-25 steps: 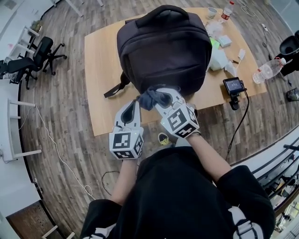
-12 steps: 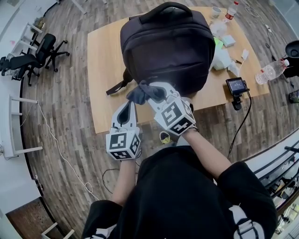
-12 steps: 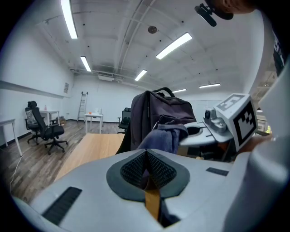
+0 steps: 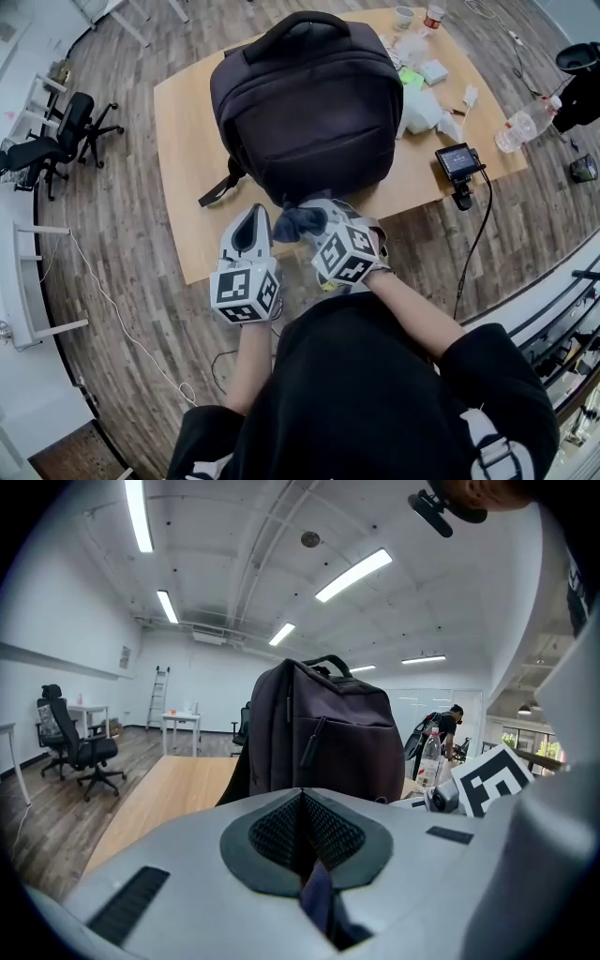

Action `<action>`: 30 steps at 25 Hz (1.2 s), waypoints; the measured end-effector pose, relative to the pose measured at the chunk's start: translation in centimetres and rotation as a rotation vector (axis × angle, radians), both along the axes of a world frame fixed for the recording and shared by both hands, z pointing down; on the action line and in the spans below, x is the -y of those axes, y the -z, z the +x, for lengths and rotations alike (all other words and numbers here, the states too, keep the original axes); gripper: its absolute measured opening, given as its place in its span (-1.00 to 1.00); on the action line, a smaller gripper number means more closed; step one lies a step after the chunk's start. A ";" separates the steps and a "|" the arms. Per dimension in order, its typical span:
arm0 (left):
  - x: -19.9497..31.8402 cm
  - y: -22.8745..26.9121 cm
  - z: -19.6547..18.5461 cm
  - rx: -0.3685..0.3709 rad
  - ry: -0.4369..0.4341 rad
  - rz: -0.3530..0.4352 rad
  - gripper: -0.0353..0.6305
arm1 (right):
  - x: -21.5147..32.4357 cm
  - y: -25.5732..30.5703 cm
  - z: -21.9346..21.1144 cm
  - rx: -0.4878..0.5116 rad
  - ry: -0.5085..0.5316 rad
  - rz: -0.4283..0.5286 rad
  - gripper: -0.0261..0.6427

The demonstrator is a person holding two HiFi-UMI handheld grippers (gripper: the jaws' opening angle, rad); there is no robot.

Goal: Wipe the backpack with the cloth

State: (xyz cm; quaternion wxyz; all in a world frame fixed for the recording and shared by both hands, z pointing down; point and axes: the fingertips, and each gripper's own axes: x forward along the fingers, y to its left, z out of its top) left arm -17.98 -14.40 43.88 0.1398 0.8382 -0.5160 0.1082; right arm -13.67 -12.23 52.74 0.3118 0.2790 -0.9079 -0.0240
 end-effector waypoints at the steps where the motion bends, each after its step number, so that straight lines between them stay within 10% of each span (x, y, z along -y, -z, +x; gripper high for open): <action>1: 0.0 0.0 0.1 -0.001 -0.004 0.001 -0.84 | -0.1 -0.2 0.6 -0.004 -0.008 0.002 -0.68; 30: -0.7 -0.7 0.8 -0.002 -0.025 -0.012 -0.84 | 4.2 -7.7 23.2 -0.069 -0.538 -0.169 -0.69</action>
